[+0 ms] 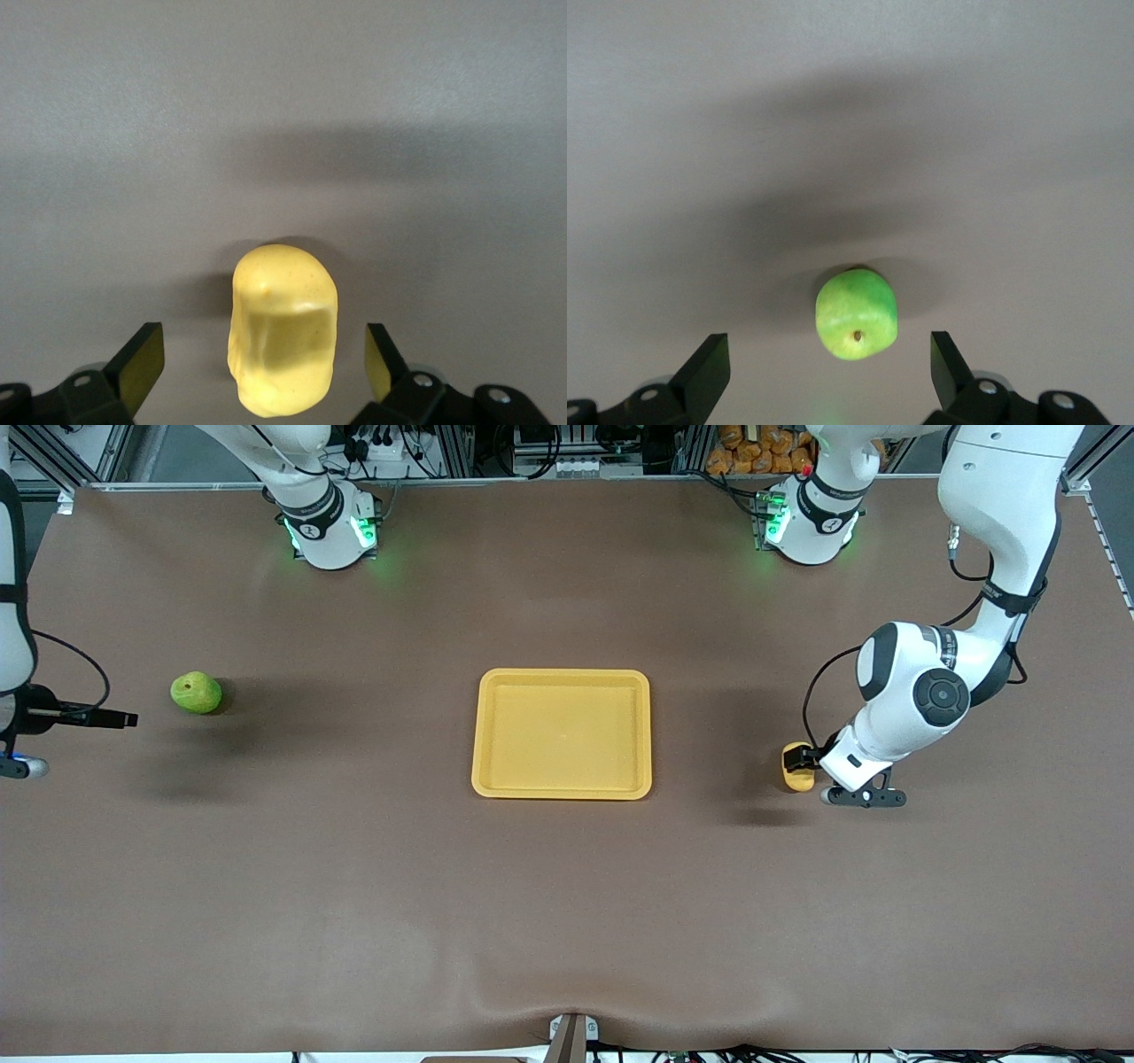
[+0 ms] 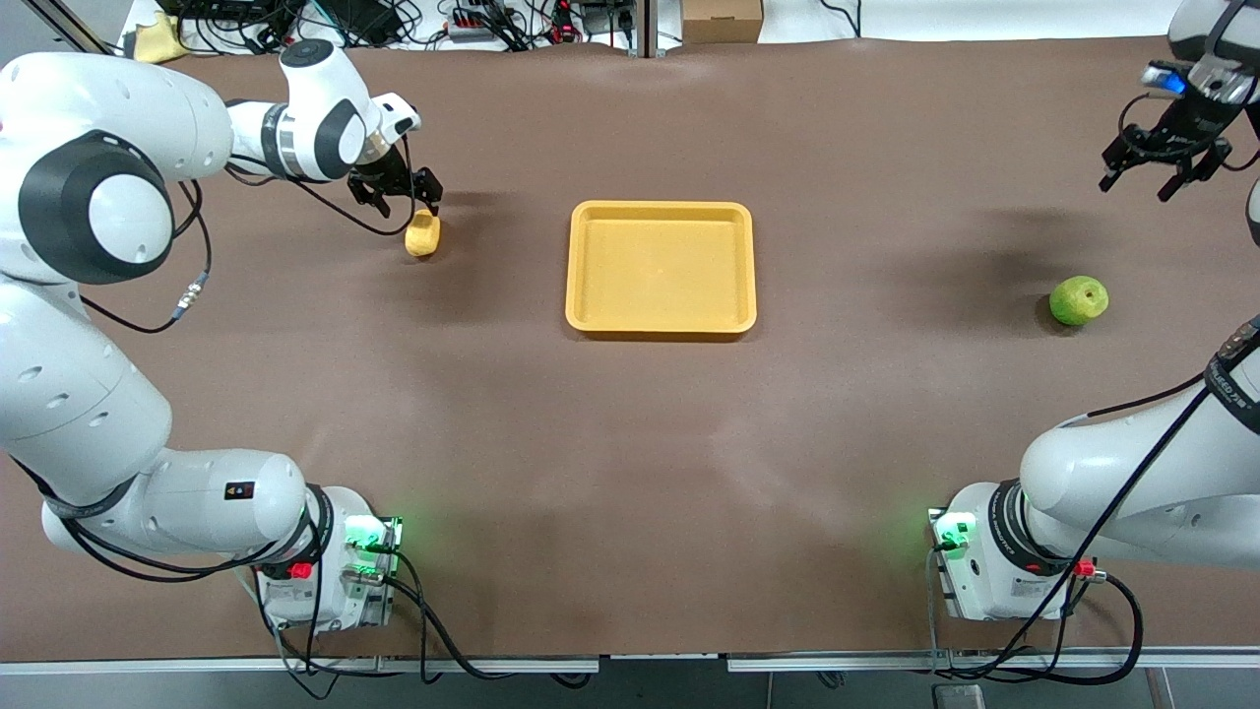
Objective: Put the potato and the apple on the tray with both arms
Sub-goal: 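Close the left gripper on the potato while the right gripper grasps the apple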
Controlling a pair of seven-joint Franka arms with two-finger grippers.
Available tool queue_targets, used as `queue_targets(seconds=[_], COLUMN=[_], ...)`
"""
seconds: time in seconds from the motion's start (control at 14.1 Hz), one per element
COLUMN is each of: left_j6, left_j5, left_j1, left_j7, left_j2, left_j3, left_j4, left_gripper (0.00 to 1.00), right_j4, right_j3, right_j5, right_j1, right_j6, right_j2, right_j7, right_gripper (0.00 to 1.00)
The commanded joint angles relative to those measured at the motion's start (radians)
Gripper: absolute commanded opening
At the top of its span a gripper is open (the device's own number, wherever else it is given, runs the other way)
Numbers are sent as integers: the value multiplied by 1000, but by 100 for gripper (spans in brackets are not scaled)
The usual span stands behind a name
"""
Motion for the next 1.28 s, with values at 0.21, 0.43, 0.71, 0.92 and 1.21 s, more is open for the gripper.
queue_targets(seconds=[0.21, 0.43, 0.71, 0.92, 1.21], left_j6=[65, 85, 85, 83, 80], left_j5=[-3, -4, -3, -3, -3], left_j1=[-5, -5, -5, -6, -20], left_j7=[-9, -9, -9, -10, -10], left_j2=[29, 48, 46, 46, 40], left_j3=[0, 0, 0, -2, -2], left_j4=[-25, -23, -25, -25, -22], left_gripper=[94, 90, 84, 59, 0], right_j4=[-313, -362, -400, -431, -492], right_j3=[14, 14, 14, 14, 14], right_j5=[-10, -10, -10, -10, -10], right_j1=[-25, -36, -47, -59, -71], right_j6=[274, 312, 352, 378, 455], right_j2=[-120, -121, -121, -120, -120], right_j7=[-34, -35, -49, -51, -52], right_gripper=[100, 100, 100, 100, 100])
